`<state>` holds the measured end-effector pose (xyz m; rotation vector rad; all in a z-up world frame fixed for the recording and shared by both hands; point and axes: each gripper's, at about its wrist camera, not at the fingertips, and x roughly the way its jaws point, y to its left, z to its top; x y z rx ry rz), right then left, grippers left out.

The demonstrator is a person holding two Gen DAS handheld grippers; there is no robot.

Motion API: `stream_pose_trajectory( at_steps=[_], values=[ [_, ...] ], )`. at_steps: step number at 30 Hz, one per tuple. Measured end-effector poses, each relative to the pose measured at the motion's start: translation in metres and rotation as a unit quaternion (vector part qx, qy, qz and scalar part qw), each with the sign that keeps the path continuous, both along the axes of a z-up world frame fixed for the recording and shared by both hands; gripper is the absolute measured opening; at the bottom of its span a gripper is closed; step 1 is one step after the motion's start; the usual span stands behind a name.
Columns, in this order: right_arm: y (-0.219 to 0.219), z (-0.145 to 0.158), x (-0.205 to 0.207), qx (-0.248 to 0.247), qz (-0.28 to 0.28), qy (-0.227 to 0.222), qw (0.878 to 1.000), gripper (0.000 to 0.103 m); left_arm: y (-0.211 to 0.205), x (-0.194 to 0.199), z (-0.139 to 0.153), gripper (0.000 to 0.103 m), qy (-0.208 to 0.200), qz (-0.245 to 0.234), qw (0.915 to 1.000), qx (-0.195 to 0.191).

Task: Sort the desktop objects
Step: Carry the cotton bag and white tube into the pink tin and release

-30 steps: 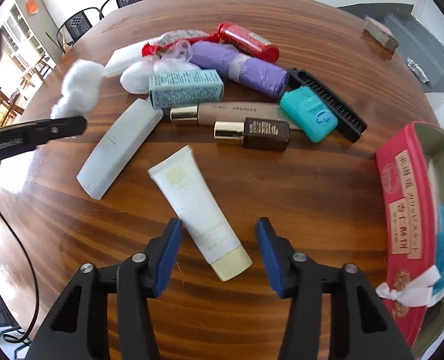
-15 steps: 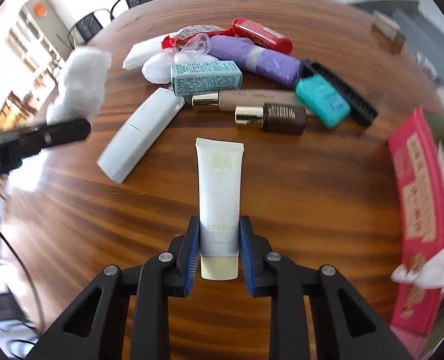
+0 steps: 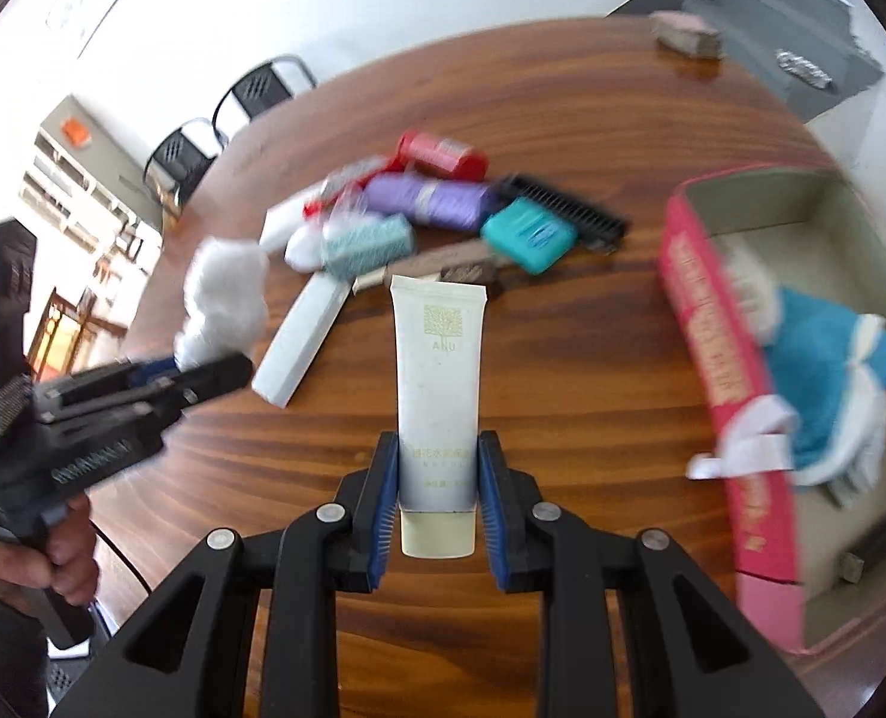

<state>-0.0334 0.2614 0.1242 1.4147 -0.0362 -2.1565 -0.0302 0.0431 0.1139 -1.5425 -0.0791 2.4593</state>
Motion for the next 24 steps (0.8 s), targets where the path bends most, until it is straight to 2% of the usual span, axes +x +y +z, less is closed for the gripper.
stream_pose_trajectory(
  at_steps=[7,12,17,24],
  values=[
    [0.071,0.022,-0.014,-0.005,-0.092,0.038,0.995,0.028,0.058,-0.004,0.011,0.031,0.011,-0.051,0.9987,0.003],
    [0.121,0.015,-0.025,0.004,-0.144,0.028,0.989,0.028,0.098,-0.004,0.018,0.031,0.012,-0.081,0.9964,0.02],
    [0.15,0.002,-0.026,0.012,-0.164,0.018,0.986,0.028,0.143,-0.004,0.025,0.031,0.018,-0.113,0.993,0.03],
    [0.182,0.001,-0.022,0.019,-0.175,0.016,0.984,0.028,0.195,-0.003,0.027,0.031,0.009,-0.159,0.986,0.048]
  ],
)
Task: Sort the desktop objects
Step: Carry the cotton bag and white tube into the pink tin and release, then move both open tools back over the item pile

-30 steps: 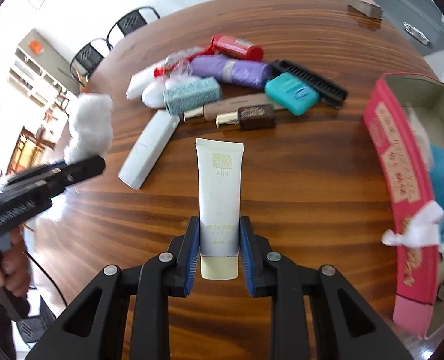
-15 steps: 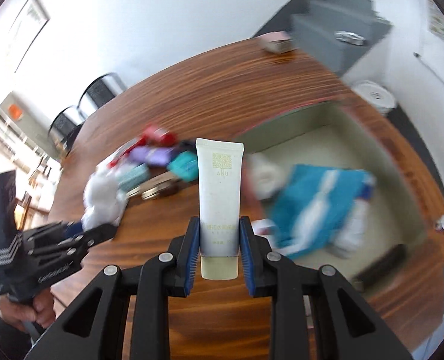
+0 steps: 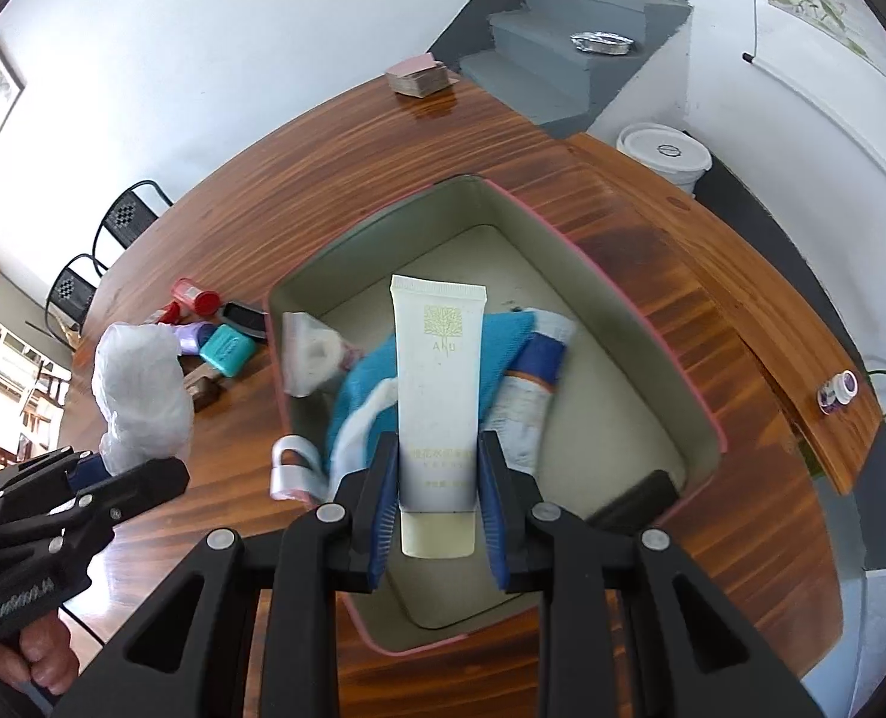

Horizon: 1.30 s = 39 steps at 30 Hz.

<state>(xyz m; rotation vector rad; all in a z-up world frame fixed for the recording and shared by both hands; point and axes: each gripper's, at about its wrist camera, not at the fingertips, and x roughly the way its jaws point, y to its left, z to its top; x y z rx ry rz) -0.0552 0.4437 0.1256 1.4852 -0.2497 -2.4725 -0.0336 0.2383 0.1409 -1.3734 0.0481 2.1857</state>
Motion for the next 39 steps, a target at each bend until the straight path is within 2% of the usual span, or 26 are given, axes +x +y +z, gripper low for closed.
stream_pose_trajectory(
  at_steps=[6,10,13,14,16,17,28,32,39],
  values=[
    [0.015,-0.003,-0.005,-0.001,-0.009,-0.007,1.0,0.028,0.035,0.0,-0.008,0.032,-0.012,-0.026,0.9996,0.006],
    [0.022,-0.007,-0.009,-0.001,-0.014,-0.013,1.0,0.028,0.051,-0.004,-0.015,0.035,-0.041,-0.03,0.9984,0.025],
    [0.025,-0.009,-0.011,0.001,-0.017,-0.017,1.0,0.029,0.059,-0.007,-0.021,0.037,-0.056,-0.037,0.9974,0.025],
    [0.027,-0.01,-0.012,-0.002,-0.021,-0.02,1.0,0.029,0.06,-0.006,-0.023,0.039,-0.059,-0.041,0.9972,0.022],
    [0.029,-0.011,-0.014,-0.007,-0.027,-0.026,0.999,0.03,0.06,-0.006,-0.026,0.053,-0.061,-0.041,0.9971,0.016],
    [0.031,-0.012,-0.015,-0.009,-0.029,-0.027,0.999,0.03,0.056,-0.005,-0.029,0.055,-0.062,-0.039,0.9972,0.016],
    [0.014,-0.012,-0.021,-0.01,-0.018,-0.026,0.999,0.03,0.02,-0.011,-0.036,0.056,-0.066,0.021,0.9975,0.01],
    [-0.001,-0.014,-0.019,-0.009,-0.003,-0.03,1.0,0.03,-0.004,-0.015,-0.038,0.056,-0.068,0.06,0.9959,0.008],
    [-0.03,-0.008,-0.012,-0.004,0.03,-0.016,0.999,0.051,-0.055,-0.017,-0.043,0.056,-0.071,0.132,0.9887,0.0]
  ],
)
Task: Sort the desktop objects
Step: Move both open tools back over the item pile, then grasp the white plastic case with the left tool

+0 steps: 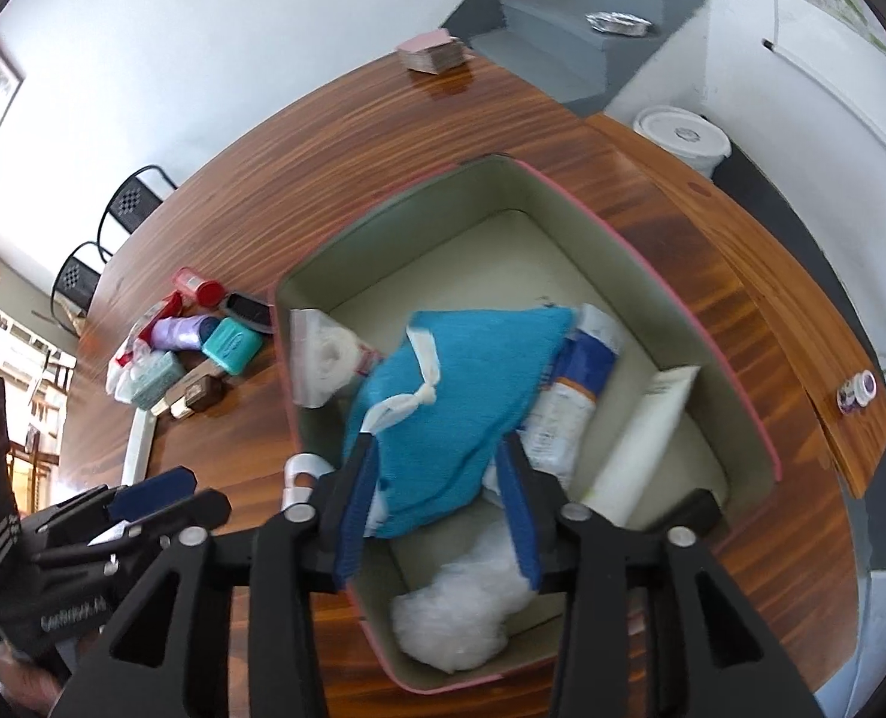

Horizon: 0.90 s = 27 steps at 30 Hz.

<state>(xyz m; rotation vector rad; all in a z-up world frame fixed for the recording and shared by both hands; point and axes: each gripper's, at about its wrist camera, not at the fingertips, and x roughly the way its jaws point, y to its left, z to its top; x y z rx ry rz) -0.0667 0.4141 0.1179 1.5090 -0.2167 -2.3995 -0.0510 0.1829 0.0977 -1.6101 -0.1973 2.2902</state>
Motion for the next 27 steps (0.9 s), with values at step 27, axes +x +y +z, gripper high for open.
stream_pose_trajectory(
  at_steps=[27],
  values=[
    [-0.126,-0.006,0.016,-0.001,0.116,-0.007,0.993,0.078,-0.18,-0.003,-0.028,0.056,-0.02,0.175,0.9825,-0.063]
  ],
)
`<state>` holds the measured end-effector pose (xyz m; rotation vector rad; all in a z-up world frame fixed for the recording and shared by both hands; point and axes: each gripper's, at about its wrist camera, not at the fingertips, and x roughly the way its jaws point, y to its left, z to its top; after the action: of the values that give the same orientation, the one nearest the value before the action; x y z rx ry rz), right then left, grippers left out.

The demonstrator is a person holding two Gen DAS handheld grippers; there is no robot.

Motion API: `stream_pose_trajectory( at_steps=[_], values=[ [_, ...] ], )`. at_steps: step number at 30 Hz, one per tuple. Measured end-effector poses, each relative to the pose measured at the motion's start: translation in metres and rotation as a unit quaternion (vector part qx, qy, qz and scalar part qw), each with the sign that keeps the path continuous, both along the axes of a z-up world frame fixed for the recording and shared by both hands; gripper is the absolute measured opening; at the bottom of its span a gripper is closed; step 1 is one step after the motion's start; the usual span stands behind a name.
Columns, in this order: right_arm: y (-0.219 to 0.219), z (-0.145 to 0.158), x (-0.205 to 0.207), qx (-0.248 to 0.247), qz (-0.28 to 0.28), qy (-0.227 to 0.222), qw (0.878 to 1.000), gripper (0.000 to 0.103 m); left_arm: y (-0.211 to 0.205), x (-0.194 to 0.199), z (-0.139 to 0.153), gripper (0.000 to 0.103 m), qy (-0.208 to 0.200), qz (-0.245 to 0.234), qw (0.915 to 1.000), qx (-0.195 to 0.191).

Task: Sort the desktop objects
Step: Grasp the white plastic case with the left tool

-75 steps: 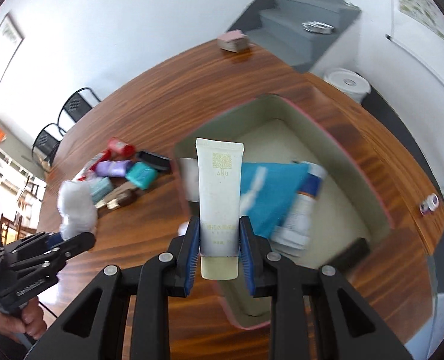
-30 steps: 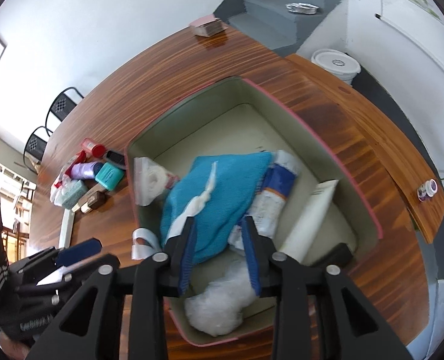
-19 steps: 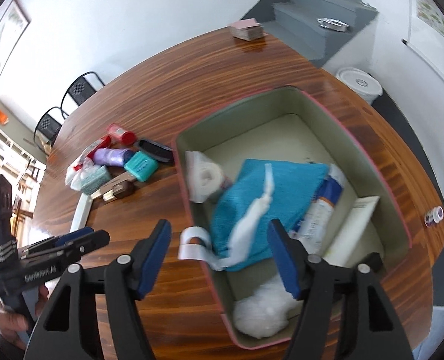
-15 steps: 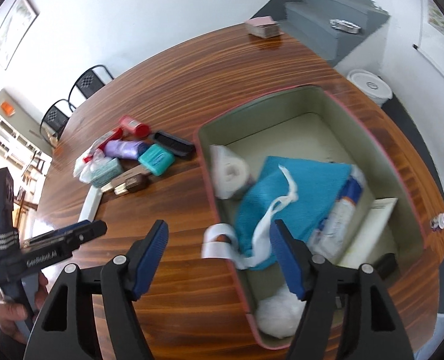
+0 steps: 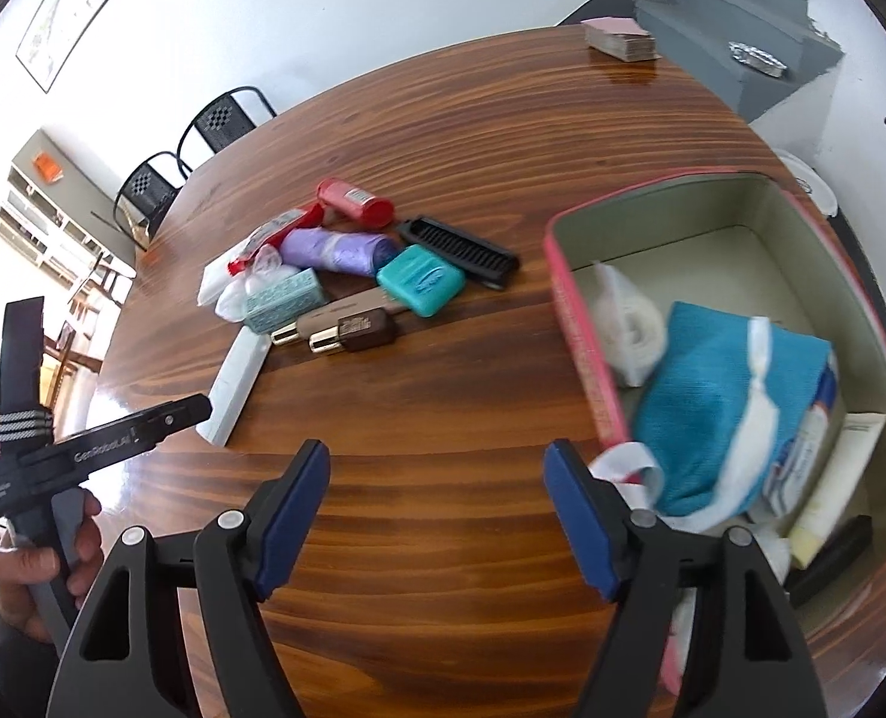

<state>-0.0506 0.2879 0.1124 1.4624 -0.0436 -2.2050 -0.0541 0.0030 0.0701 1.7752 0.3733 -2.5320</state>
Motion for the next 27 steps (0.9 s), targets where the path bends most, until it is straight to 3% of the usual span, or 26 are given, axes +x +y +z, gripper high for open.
stream_pose_trajectory(
  at_steps=[9,19,27],
  values=[
    [-0.027,-0.007,0.002,0.021,0.021,-0.006,1.0,0.078,0.004,-0.023,-0.019,0.056,-0.009,-0.039,0.9991,-0.015],
    [-0.048,-0.024,-0.008,0.033,0.018,-0.016,0.999,0.078,0.01,-0.031,-0.035,0.056,-0.007,-0.081,0.9945,-0.066],
    [-0.066,-0.033,-0.017,0.043,0.021,-0.018,0.999,0.078,0.007,-0.028,-0.033,0.055,0.016,-0.098,0.993,-0.065]
  ],
)
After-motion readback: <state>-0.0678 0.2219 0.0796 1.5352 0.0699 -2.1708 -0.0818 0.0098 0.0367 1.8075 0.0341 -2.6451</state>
